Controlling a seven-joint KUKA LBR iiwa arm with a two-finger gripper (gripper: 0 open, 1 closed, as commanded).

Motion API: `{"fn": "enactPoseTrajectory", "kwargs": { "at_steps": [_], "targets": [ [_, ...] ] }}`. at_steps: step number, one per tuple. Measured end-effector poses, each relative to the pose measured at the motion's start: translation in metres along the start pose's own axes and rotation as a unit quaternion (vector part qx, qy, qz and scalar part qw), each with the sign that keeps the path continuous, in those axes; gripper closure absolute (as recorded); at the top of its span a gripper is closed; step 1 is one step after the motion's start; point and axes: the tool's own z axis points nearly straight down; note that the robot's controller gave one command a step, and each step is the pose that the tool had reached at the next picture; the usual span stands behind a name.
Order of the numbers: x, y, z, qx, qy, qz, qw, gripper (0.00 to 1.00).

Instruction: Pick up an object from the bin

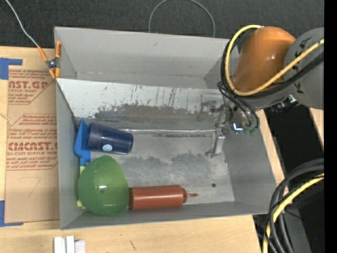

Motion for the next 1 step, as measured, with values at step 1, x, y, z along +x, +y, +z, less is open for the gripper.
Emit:
{"fn": "enactPoseTrajectory", "kwargs": {
  "at_steps": [1],
  "targets": [
    [-0.0013, 0.0002, -0.0049, 0.0, -0.0037, -0.001, 1.0, 0.0]
  ]
}}
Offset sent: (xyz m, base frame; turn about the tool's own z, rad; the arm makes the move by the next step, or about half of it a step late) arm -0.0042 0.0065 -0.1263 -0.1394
